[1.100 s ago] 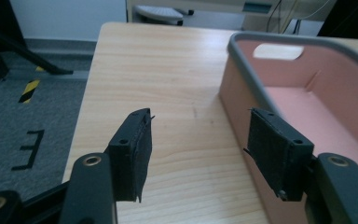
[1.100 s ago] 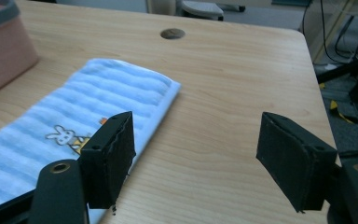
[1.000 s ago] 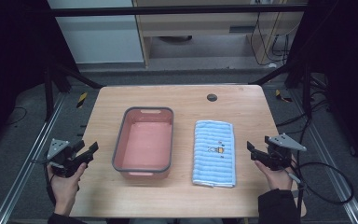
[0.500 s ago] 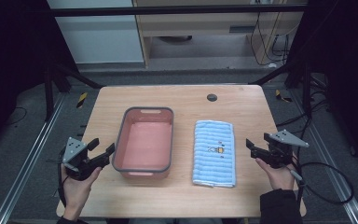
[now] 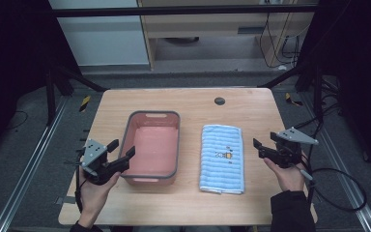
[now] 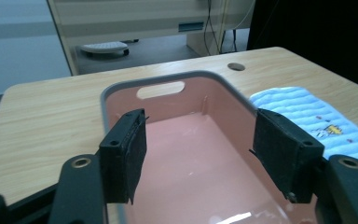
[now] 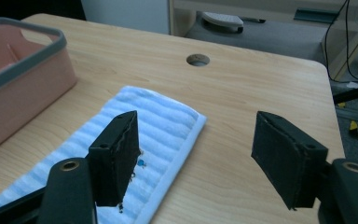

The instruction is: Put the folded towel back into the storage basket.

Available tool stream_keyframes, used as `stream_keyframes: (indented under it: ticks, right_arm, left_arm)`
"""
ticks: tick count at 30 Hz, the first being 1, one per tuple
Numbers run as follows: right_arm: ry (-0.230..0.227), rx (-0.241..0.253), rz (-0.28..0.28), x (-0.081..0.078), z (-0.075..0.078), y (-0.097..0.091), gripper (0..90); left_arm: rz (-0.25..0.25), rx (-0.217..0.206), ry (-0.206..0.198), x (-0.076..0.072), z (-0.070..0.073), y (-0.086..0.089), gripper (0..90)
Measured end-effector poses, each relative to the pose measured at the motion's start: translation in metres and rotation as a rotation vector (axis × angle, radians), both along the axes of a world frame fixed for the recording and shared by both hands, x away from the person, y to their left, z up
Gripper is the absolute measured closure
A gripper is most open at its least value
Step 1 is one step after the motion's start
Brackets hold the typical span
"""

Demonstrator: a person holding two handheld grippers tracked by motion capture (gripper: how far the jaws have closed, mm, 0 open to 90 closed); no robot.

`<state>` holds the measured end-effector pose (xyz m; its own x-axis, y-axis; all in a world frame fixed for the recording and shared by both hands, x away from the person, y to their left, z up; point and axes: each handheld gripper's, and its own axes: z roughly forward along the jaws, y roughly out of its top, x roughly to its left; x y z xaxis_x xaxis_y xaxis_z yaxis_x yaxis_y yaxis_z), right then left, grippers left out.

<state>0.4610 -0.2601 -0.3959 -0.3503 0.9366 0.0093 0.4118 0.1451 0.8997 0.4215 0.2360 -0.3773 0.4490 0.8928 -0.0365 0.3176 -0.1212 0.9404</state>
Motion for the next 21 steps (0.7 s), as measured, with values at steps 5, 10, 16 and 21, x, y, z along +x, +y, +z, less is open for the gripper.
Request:
stream_keyframes:
  ticks: [5, 10, 16, 21]
  right_arm:
    - [-0.024, 0.0, 0.02, 0.004, 0.015, 0.007, 35.6]
    - [-0.028, 0.006, 0.03, 0.007, 0.021, 0.011, 36.5]
    - [-0.041, 0.027, 0.029, 0.01, 0.025, 0.017, 37.7]
    - [-0.041, 0.024, 0.037, 0.015, 0.026, 0.022, 37.7]
  left_arm:
    - [-0.039, -0.006, -0.014, 0.001, 0.003, -0.021, 35.6]
    - [-0.077, -0.001, -0.014, 0.001, 0.003, -0.041, 35.7]
    - [-0.111, -0.011, -0.008, 0.002, 0.003, -0.062, 36.7]
    - [-0.127, -0.004, -0.007, 0.003, 0.002, -0.072, 37.2]
